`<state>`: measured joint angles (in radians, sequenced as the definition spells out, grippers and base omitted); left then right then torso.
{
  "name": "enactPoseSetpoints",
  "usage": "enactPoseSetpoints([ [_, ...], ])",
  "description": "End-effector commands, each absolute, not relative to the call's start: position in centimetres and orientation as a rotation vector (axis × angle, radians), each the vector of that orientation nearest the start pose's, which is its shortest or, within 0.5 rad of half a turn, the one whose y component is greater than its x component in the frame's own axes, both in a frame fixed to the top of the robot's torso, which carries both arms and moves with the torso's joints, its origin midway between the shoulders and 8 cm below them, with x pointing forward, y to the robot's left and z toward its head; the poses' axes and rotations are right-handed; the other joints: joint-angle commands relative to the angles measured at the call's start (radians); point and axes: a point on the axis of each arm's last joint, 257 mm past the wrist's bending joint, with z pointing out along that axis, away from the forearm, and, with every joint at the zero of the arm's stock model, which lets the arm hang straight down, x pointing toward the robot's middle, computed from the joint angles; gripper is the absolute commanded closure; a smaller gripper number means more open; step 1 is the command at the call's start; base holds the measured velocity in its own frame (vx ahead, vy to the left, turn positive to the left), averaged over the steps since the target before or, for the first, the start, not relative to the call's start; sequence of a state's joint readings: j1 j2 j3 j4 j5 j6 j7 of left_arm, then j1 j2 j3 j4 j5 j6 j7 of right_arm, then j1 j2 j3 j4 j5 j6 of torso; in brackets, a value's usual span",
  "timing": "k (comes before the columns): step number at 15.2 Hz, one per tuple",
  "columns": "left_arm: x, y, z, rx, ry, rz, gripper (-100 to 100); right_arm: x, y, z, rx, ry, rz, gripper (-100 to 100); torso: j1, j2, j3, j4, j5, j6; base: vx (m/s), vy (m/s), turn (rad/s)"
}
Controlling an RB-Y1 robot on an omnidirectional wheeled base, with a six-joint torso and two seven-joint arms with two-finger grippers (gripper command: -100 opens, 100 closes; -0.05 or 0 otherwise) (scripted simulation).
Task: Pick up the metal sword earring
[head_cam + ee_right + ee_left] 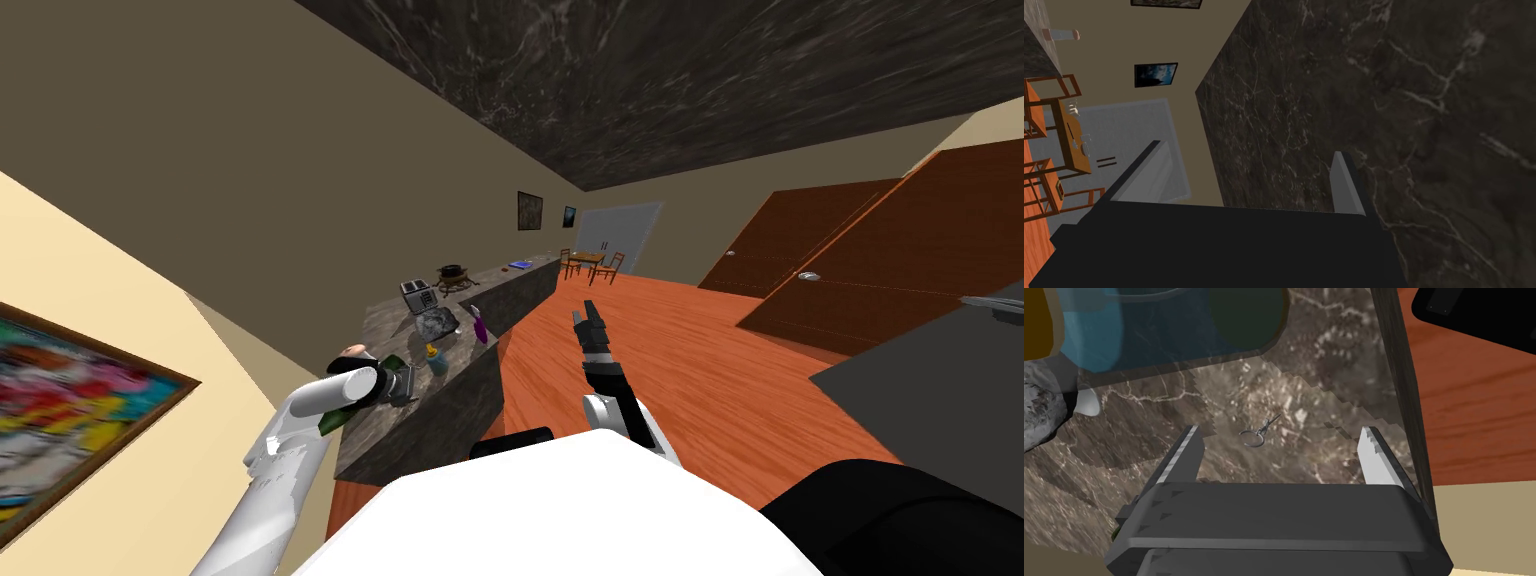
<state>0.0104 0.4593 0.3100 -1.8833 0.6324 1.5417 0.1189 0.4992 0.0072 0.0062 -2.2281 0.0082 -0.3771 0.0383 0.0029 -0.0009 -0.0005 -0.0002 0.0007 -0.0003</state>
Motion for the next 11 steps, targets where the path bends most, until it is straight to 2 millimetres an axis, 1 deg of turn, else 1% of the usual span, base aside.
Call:
enactPoseSetpoints([
  [1,37.3,37.6,-31.9,-2.289,1.812,-0.578,-100,37.2,-28.3,-2.4,0.783,0.741,1.226,0,0.000,0.000,0.000,0.000,0.000,0.000,-0.001,0.029,-0.103],
  [4,36.3,37.5,-32.1,-2.330,1.844,-0.540,-100,37.2,-28.3,-2.4,0.783,0.741,1.226,0,0.000,0.000,0.000,0.000,0.000,0.000,-0.002,0.034,-0.121],
  [5,36.2,37.5,-32.1,-2.332,1.847,-0.537,-100,37.2,-28.3,-2.4,0.783,0.741,1.226,0,0.000,0.000,0.000,0.000,0.000,0.000,-0.001,0.030,-0.033],
  [11,34.3,37.2,-32.1,-2.414,1.911,-0.471,-100,37.2,-28.3,-2.4,0.783,0.741,1.226,0,0.000,-0.001,-0.001,0.000,0.000,0.000,0.009,0.033,-0.090],
])
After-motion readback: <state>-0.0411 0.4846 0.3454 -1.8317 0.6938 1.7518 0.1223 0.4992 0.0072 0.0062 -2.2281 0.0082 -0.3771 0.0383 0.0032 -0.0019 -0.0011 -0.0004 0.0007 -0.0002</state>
